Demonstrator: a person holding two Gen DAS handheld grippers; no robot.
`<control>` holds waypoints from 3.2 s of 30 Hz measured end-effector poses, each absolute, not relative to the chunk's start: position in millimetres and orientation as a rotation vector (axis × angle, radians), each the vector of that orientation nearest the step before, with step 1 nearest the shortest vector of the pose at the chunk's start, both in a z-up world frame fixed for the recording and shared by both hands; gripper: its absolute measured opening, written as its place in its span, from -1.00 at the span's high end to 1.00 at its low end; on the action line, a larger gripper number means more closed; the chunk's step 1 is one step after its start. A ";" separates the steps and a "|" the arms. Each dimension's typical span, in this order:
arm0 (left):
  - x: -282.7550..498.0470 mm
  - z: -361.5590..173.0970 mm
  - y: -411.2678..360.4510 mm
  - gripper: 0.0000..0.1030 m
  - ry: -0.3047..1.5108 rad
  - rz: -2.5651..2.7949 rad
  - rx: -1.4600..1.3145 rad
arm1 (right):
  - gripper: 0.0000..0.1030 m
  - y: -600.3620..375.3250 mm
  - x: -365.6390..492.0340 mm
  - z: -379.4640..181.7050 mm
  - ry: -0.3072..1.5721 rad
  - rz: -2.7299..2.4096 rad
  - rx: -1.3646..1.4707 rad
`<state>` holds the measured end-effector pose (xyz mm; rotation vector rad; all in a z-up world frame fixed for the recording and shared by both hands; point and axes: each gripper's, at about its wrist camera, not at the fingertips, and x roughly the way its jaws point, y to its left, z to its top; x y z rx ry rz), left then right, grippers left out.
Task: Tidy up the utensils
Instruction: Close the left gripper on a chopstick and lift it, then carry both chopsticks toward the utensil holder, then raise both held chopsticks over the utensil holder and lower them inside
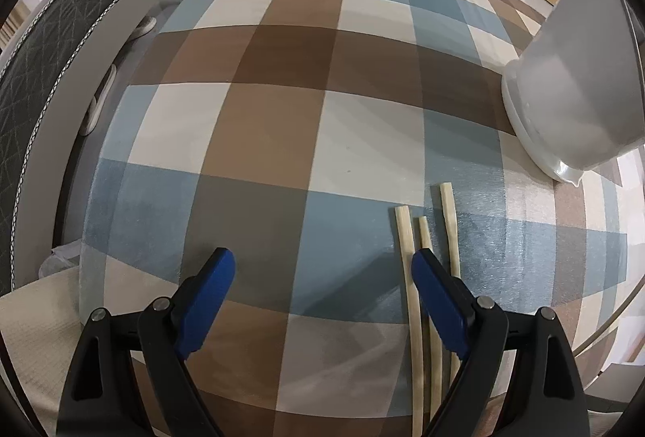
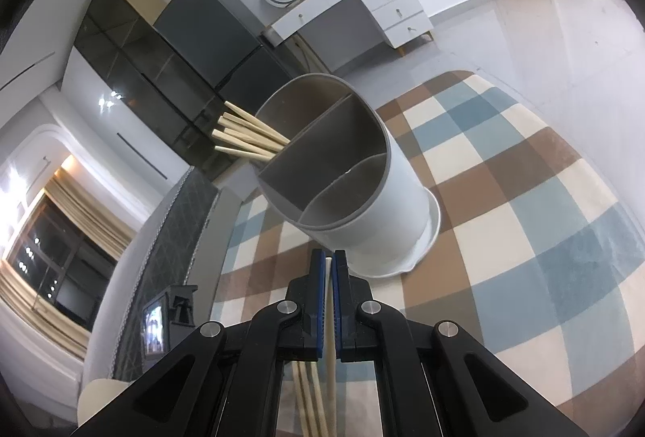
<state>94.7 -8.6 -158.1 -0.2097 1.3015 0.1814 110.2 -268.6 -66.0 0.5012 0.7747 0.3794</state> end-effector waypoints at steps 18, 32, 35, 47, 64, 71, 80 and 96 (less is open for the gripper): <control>114.5 -154.2 -21.2 0.34 1.317 0.155 -0.157 | 0.95 -266.9 114.1 -70.2 0.792 0.362 0.506; 110.0 -138.1 -14.4 0.95 1.225 0.061 -0.219 | 0.95 -258.0 110.2 -67.3 0.789 0.390 0.461; 104.7 -125.6 -11.9 0.96 1.181 0.035 -0.247 | 0.95 -251.7 106.0 -62.9 0.775 0.409 0.428; 75.0 -53.6 -2.5 0.96 0.948 -0.089 -0.308 | 0.95 -226.0 73.1 -34.6 0.693 0.490 0.286; 41.6 -13.9 -1.3 0.96 0.830 -0.183 -0.318 | 0.95 -215.5 42.9 -11.7 0.658 0.467 0.229; 37.4 -8.3 -2.8 0.97 0.819 -0.200 -0.299 | 0.95 -217.7 39.4 -5.8 0.647 0.455 0.231; 37.3 2.8 -10.4 0.97 0.817 -0.234 -0.270 | 0.96 -222.6 34.8 4.1 0.613 0.453 0.222; 53.5 38.1 -50.7 0.97 0.777 -0.300 -0.221 | 0.95 -269.9 42.0 35.1 0.524 0.433 0.295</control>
